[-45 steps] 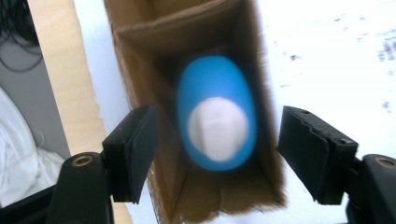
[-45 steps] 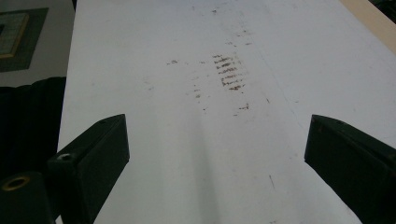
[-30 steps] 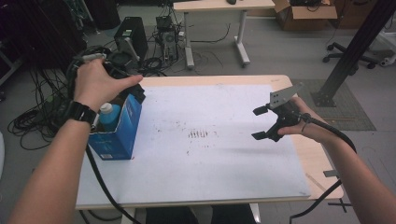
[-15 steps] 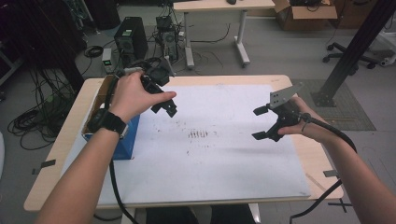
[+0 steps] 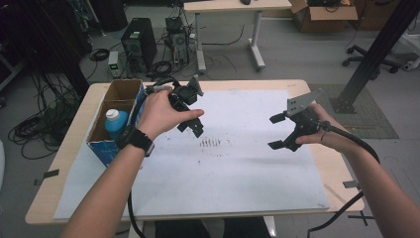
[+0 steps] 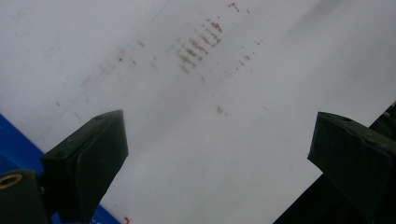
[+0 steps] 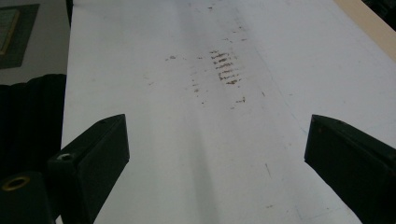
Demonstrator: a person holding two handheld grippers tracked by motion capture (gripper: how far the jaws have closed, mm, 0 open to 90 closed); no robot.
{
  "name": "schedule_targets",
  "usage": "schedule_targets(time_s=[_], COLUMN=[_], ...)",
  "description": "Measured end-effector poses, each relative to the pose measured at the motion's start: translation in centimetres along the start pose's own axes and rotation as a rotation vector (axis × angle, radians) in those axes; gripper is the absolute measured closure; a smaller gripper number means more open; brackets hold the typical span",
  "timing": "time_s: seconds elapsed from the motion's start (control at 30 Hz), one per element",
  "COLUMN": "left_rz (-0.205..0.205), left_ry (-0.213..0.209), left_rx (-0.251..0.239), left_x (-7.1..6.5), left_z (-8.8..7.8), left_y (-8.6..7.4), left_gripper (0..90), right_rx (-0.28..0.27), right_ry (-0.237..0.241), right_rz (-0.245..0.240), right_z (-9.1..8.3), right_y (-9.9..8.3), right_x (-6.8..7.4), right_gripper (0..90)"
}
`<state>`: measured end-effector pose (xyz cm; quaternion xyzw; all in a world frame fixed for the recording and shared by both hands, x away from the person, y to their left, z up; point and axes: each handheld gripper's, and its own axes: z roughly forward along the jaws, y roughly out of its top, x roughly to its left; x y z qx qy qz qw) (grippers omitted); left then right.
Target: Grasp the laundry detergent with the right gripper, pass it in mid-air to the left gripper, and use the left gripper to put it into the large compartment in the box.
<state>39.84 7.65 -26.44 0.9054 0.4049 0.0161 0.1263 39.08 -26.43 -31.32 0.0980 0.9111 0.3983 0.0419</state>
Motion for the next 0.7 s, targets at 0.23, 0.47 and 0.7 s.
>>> schedule_targets(time_s=[0.23,0.47,0.7], left_rz=[0.008,0.014,0.013], left_ry=[0.003,0.0,0.004], left_rx=[0.016,0.024,0.026], left_x=[-0.35,-0.46,-0.5], left_z=[0.33,0.46,0.59], left_y=[0.19,0.13,0.05], left_gripper=[5.0,4.9,4.9], right_rx=[-0.003,-0.002,0.001], right_ry=[0.001,0.001,0.01], right_rz=[-0.001,0.002,-0.001], right_z=[-0.04,-0.05,0.08], right_y=[-0.07,-0.17,-0.16], right_x=[0.13,0.25,0.33], right_gripper=[6.8,6.9,6.8])
